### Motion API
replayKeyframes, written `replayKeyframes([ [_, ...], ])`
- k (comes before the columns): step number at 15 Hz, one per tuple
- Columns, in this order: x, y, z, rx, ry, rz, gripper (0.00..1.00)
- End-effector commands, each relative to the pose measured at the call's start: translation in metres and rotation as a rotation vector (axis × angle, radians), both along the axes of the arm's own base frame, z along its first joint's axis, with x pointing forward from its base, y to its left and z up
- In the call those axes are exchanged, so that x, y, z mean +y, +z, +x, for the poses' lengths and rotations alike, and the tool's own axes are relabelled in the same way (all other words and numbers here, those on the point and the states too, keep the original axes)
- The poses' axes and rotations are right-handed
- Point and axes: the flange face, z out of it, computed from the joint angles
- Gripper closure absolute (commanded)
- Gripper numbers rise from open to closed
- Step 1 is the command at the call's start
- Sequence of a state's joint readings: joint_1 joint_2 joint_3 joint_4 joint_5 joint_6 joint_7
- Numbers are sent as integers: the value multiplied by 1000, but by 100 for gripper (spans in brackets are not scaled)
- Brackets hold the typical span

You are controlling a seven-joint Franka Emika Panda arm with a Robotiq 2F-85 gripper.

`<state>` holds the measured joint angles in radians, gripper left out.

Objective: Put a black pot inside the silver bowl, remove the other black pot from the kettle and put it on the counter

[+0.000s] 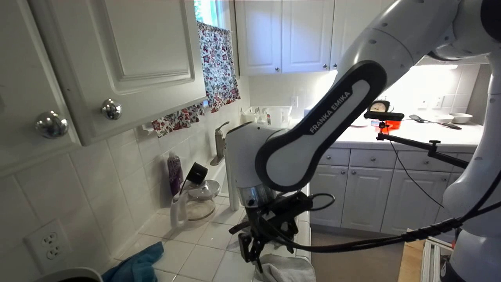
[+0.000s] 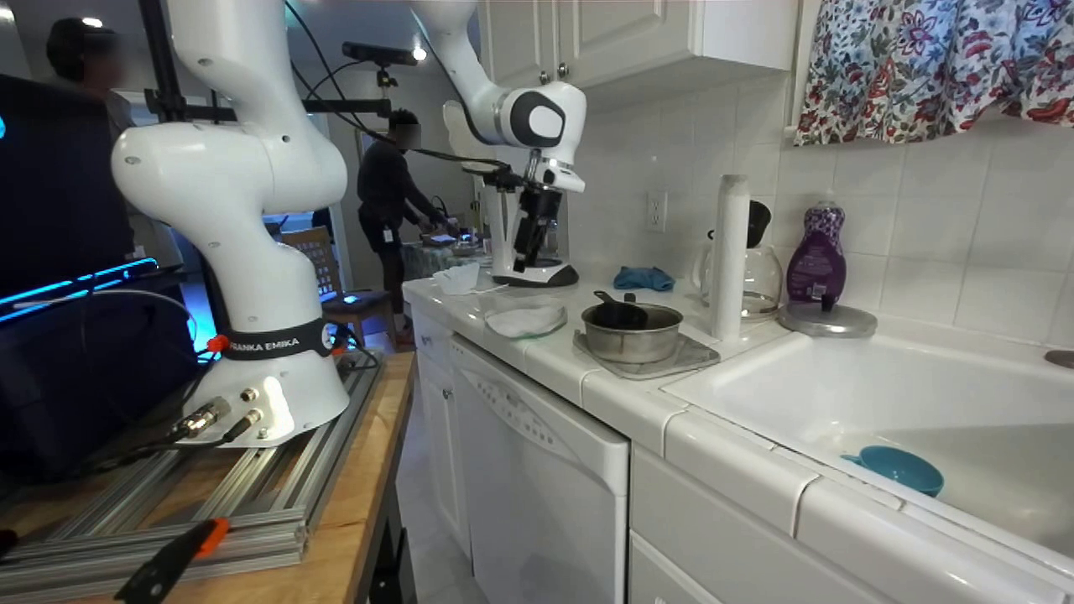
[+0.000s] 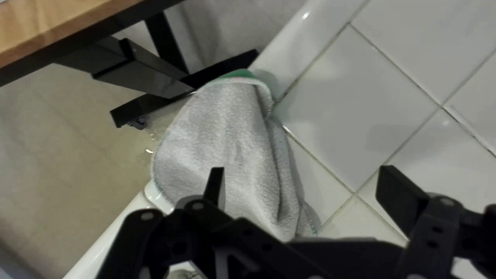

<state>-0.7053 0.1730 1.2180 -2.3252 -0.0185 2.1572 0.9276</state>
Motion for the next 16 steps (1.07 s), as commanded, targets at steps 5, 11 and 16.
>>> replayKeyframes([
  [5,-51,37,-12,155,330,-192,0],
  [11,-48,36,-9,147,319,-179,0],
  [16,-49,35,-10,148,321,-183,0],
])
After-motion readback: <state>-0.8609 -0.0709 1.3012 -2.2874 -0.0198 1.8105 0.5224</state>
